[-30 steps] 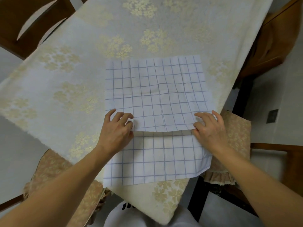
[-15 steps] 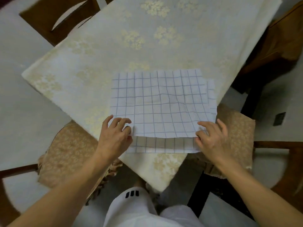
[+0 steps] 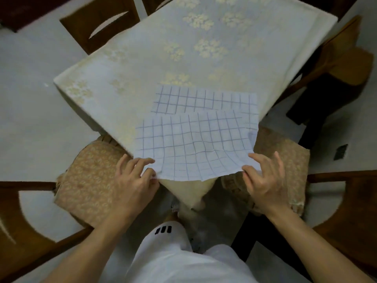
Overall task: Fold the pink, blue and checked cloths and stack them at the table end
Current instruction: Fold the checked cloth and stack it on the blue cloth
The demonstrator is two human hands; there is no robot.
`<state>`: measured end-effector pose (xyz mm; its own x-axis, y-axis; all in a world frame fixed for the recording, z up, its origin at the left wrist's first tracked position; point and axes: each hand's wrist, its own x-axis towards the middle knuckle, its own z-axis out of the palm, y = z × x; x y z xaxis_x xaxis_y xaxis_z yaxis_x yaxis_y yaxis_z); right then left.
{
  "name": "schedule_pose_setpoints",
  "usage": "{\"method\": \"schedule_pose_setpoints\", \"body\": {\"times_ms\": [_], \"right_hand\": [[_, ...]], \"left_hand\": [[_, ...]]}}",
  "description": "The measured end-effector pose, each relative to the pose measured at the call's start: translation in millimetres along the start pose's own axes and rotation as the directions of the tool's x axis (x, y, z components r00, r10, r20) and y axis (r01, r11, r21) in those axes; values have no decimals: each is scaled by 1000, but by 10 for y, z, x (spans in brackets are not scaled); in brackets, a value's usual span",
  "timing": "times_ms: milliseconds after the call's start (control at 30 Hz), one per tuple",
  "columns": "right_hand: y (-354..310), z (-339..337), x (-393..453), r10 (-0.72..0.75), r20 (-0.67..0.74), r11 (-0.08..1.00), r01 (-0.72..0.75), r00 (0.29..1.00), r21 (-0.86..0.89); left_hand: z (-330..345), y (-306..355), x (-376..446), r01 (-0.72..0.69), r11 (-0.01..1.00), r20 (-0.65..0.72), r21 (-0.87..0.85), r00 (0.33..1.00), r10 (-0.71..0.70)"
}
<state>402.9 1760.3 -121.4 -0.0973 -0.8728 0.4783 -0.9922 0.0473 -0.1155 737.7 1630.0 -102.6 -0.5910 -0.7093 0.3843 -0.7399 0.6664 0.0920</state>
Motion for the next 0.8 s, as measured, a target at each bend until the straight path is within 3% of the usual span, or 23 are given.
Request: {"method": "schedule_pose_setpoints", "body": {"times_ms": [200, 433, 800], "right_hand": [[-1, 107, 443, -1, -71, 999, -1, 997, -36], [72, 471, 1135, 9, -23, 993, -11, 1000, -114], [433, 1267, 1958, 108, 356, 946, 15, 928, -324]], "left_hand": [[-20, -146, 336, 33, 996, -13, 77, 999, -32], [226, -488, 990, 52, 990, 65, 130, 996, -61], [977, -1100, 1919, -19, 983, 323, 180, 946, -41]]}}
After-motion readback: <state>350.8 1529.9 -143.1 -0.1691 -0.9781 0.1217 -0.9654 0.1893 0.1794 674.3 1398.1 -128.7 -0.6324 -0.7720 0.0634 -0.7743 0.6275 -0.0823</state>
